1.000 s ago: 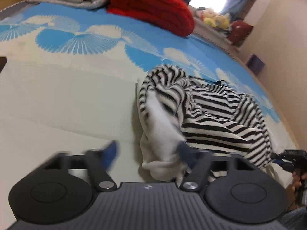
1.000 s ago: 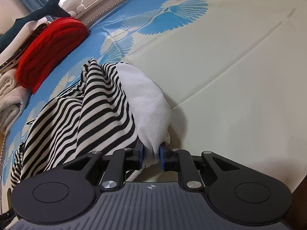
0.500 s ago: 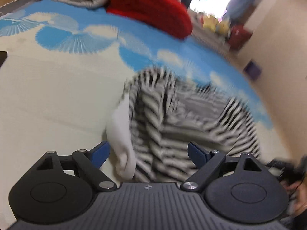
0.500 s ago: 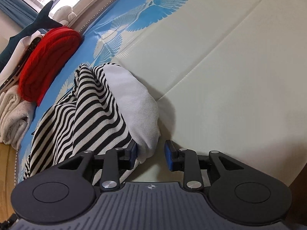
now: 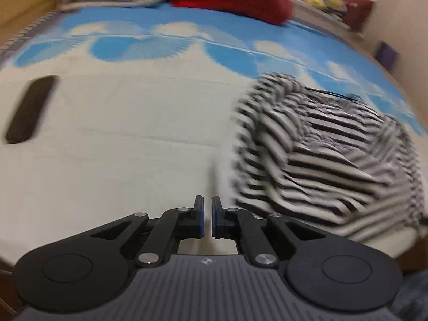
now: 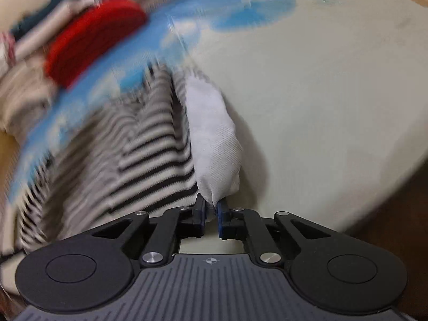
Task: Fold small clothes
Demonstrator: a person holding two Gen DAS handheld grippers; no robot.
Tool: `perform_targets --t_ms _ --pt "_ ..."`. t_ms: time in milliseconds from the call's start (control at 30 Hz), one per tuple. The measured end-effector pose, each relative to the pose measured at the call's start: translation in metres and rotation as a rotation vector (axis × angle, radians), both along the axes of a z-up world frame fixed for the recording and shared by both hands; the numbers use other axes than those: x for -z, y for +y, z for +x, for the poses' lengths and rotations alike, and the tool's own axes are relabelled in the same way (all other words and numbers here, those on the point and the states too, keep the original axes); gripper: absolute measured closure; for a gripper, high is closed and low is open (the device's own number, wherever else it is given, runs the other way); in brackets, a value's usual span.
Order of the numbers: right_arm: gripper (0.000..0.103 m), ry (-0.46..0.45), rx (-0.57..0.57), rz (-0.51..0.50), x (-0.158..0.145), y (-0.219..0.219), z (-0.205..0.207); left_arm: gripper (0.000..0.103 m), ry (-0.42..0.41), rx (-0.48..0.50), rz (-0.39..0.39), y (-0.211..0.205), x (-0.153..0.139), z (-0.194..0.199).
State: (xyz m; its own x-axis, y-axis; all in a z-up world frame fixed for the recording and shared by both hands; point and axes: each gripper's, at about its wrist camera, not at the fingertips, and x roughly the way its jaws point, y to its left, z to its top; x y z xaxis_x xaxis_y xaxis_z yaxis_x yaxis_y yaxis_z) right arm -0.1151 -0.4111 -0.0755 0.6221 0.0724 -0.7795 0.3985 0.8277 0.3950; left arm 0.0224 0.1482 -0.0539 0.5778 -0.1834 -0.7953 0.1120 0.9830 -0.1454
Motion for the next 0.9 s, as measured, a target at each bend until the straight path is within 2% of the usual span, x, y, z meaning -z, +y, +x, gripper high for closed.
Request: perform_targets --t_ms 33,67,100,133,200,233,300,367,400,467,533,633,667,700,733,767,800,900 --pt "0.073 0.057 0.011 -0.015 0.006 0.0 -0.002 0.096 -0.02 -0.02 -0.024 0.003 -0.007 0.001" --pt "0.063 0.065 0.03 -0.026 0.005 0.0 -0.004 0.088 -0.037 -0.052 -0.059 0.007 -0.016 0.002" --pt "0.048 0.047 0.061 -0.046 -0.002 -0.001 -0.007 0.075 -0.055 -0.076 -0.106 0.01 -0.025 0.004" --pt "0.04 0.024 0.103 -0.089 -0.011 0.0 -0.011 0.068 -0.083 -0.087 -0.153 0.009 -0.036 0.007" --pt "0.04 -0.059 0.182 -0.188 -0.035 0.004 -0.019 0.053 -0.119 -0.076 -0.199 -0.002 -0.054 0.015" --pt "0.039 -0.121 0.203 -0.204 -0.047 0.007 -0.021 0.05 -0.118 -0.05 -0.216 -0.01 -0.06 0.023" --pt "0.039 -0.231 0.152 -0.145 -0.069 0.014 -0.012 0.038 -0.089 0.012 -0.248 -0.036 -0.067 0.046" --pt "0.04 -0.294 0.043 -0.039 -0.083 0.022 0.015 0.035 -0.041 0.075 -0.25 -0.069 -0.062 0.072" --pt "0.04 -0.305 -0.002 0.011 -0.086 0.026 0.034 0.035 -0.023 0.101 -0.231 -0.083 -0.058 0.084" --pt "0.039 -0.261 -0.057 0.094 -0.085 0.035 0.077 0.035 0.029 0.142 -0.165 -0.113 -0.044 0.104" --pt "0.039 -0.174 -0.051 0.195 -0.075 0.038 0.121 0.035 0.06 0.158 -0.079 -0.138 -0.025 0.117" --pt "0.039 -0.082 -0.043 0.392 -0.048 0.039 0.165 0.037 0.098 0.158 -0.023 -0.149 0.002 0.129" --pt "0.039 -0.075 -0.028 0.42 -0.041 0.042 0.172 0.048 0.097 0.162 -0.018 -0.15 0.009 0.131" --pt "0.04 -0.078 -0.021 0.412 -0.036 0.048 0.176 0.072 0.087 0.175 -0.01 -0.151 0.011 0.133" --pt "0.05 -0.076 -0.034 0.377 -0.036 0.052 0.178 0.082 0.076 0.195 -0.007 -0.152 0.011 0.134" --pt "0.063 -0.07 -0.046 0.334 -0.038 0.057 0.178 0.085 0.066 0.209 -0.03 -0.15 0.008 0.134" --pt "0.093 -0.074 -0.068 0.3 -0.04 0.061 0.179 0.087 0.05 0.208 -0.073 -0.143 0.001 0.134" --pt "0.096 -0.126 -0.098 0.251 -0.055 0.064 0.174 0.088 -0.003 0.195 -0.165 -0.125 -0.024 0.135"
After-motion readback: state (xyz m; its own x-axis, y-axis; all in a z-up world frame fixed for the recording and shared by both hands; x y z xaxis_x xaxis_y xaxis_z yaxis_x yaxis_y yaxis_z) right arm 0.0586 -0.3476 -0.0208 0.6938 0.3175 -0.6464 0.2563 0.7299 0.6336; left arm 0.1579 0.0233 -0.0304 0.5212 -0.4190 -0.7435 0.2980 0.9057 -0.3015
